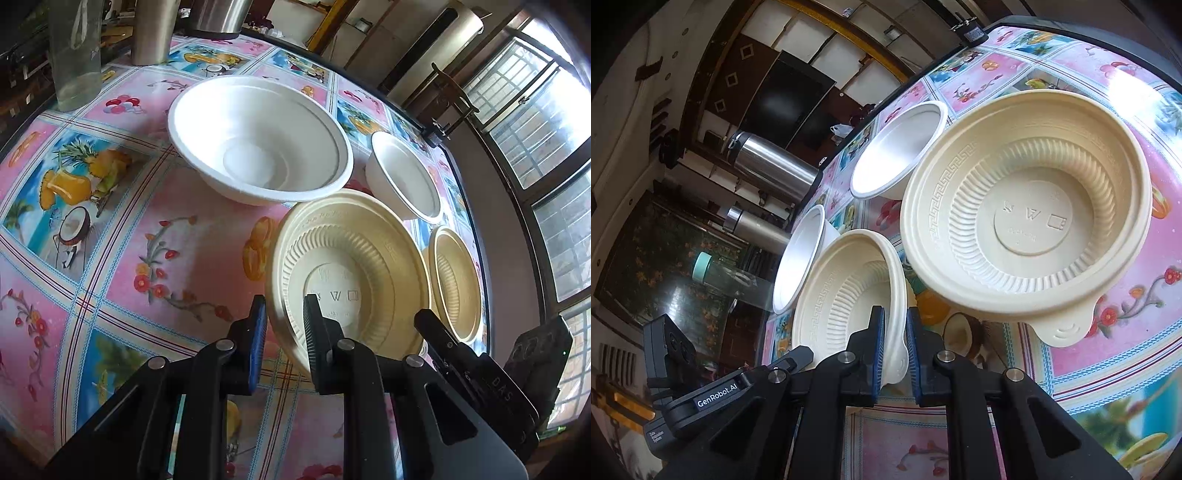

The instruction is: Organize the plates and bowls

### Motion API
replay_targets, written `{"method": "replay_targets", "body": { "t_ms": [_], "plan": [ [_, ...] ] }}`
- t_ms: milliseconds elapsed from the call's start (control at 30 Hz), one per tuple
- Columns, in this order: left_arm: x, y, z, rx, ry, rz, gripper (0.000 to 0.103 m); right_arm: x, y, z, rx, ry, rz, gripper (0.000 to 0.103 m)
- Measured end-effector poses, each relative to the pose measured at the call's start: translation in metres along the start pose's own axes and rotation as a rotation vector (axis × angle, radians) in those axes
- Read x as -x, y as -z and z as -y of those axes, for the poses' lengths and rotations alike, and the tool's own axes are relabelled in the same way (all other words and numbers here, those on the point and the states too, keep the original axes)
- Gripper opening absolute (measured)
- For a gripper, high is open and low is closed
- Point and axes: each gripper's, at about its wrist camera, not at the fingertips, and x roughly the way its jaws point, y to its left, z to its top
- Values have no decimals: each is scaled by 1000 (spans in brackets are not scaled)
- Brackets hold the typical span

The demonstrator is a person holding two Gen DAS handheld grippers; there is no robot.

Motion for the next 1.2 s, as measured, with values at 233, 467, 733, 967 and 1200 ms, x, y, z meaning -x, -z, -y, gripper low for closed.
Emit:
{"method": "replay_targets", "body": {
  "t_ms": [233, 467, 733, 967, 1200],
  "plan": [
    [3, 7, -4, 5, 5, -6, 17, -1, 3, -5, 34, 4, -7, 12],
    [13, 20, -19, 30, 13, -9, 17, -3, 12, -11, 78, -10, -37, 12],
    [33, 36, -38, 54, 7, 3, 17, -2, 31, -20, 127, -27, -58, 12],
    [51, 56, -60, 68, 13, 7, 17, -2, 52, -34, 184, -64, -73, 12],
    [71, 75, -87, 71, -4, 21, 17, -6, 81, -45, 190, -134, -110, 12]
  ]
}}
